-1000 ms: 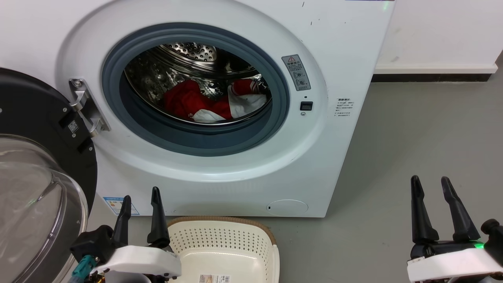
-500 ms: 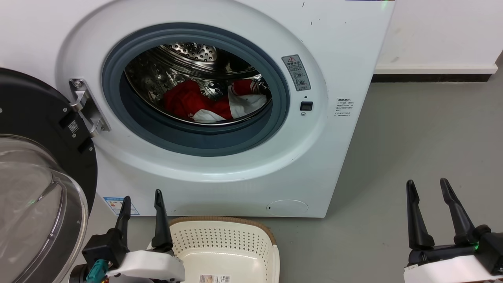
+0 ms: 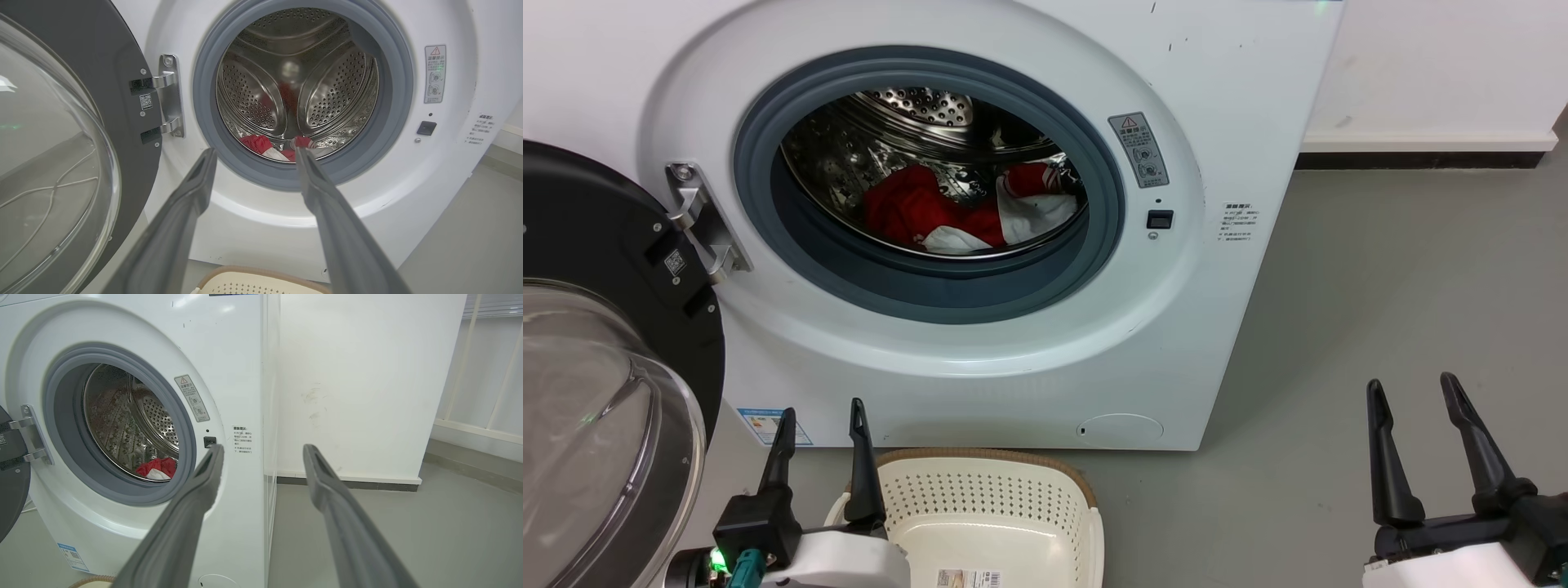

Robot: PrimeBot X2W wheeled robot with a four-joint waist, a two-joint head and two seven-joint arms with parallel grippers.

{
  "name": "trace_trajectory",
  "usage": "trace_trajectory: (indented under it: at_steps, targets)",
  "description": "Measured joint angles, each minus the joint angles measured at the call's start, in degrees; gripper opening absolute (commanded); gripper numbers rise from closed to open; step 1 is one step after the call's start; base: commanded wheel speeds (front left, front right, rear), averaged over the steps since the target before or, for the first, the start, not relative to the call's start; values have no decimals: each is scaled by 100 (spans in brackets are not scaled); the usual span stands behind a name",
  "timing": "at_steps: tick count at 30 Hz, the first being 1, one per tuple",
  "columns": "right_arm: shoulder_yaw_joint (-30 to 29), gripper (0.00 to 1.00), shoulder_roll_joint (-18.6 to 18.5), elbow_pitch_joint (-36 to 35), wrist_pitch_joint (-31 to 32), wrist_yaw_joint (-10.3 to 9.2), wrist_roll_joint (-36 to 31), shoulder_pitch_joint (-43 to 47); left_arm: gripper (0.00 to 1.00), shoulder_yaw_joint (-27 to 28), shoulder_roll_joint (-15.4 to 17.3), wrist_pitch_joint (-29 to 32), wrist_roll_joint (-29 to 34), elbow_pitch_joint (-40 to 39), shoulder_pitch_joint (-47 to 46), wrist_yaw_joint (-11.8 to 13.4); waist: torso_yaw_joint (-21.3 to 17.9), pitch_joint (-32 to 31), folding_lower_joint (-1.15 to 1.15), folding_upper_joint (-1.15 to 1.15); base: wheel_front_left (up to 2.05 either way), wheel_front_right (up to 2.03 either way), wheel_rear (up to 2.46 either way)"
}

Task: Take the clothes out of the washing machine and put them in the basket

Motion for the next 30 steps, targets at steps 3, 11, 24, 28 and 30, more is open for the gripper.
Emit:
trace_trajectory:
  at_steps: [3,11,24,28,30]
  targets:
    - [-5,100,0,-40,-54,0,-111,10,100,-29,0,-55,164,-1,27,11,5,6,0,0,0,0,0]
    - [12,100,0,-103,-123,0,-307,65,100,-23,0,-140,275,-1,52,-66,14,8,0,0,0,0,0]
    - [-1,100,0,-36,-154,0,-226,120,100,45,2,-164,208,146,105,-136,30,-17,0,0,0,0,0]
    - [10,100,0,-4,-153,0,-219,131,100,52,1,-164,215,194,112,-142,30,-29,0,0,0,0,0]
    - [11,100,0,16,-154,0,-219,144,100,53,1,-164,214,211,113,-143,28,-36,0,0,0,0,0]
